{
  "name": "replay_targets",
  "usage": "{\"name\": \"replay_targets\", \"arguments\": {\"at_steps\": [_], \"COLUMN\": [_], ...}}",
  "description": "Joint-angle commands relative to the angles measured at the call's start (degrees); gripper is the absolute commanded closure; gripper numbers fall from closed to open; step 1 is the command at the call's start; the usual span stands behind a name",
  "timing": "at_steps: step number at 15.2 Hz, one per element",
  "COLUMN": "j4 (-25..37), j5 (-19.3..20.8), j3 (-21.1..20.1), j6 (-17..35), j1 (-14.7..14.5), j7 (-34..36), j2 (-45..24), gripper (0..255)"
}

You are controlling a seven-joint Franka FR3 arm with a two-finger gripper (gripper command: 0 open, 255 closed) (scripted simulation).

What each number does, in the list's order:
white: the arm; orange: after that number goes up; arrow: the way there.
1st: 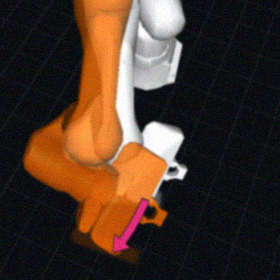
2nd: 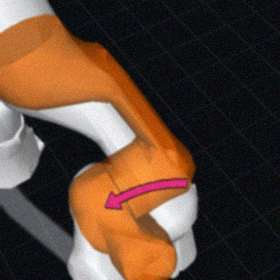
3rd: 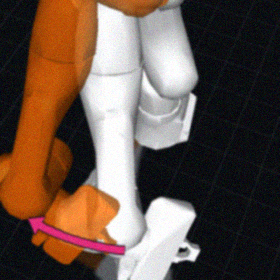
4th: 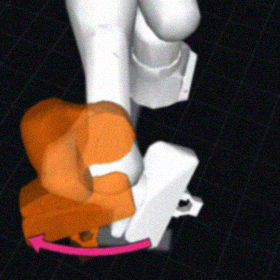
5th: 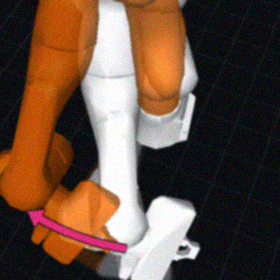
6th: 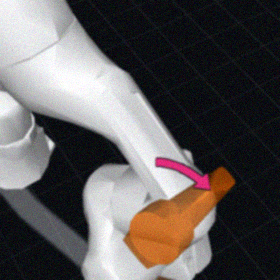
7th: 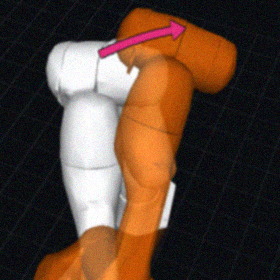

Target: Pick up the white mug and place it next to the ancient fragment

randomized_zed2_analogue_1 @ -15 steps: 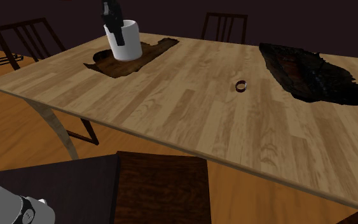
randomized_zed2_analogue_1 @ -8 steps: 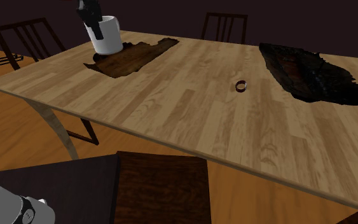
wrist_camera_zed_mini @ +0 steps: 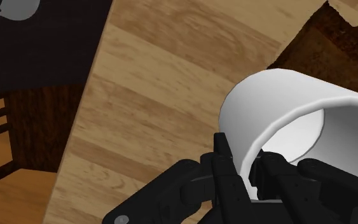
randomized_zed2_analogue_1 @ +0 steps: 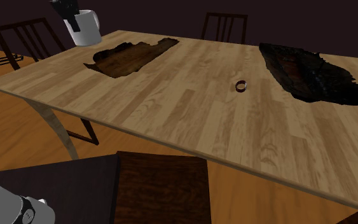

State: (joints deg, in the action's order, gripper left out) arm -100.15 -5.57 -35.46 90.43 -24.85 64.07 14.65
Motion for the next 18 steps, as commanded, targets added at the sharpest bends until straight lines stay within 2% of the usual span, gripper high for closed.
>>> {"name": "replay_targets", "arguments": {"at_steps": [1, 7, 10, 12, 14, 16, 17, 18], "j4": [1.66, 8.89, 13.75, 17.59, 22.03, 27.19, 30.1, 34.69], "j5": [0.61, 4.5, 8.54, 12.22, 16.51, 21.08, 23.31, 26.46], "j3": [-2.31, -10.31, -14.61, -17.16, -18.98, -19.94, -19.9, -19.55], "j6": [-0.12, -1.92, -3.33, -4.69, -6.52, -8.85, -10.19, -12.3], "j1": [-0.67, -3.51, -5.95, -8.61, -12.52, -17.6, -20.67, -25.37], "j7": [3.26, 14.54, 21.17, 25.93, 30.7, 35.14, 37.08, 39.52], "j2": [-1.64, -8.51, -13.97, -18.5, -23.56, -28.89, -31.52, -35.27], "gripper": [255, 255, 255, 255, 255, 255, 255, 255]}}
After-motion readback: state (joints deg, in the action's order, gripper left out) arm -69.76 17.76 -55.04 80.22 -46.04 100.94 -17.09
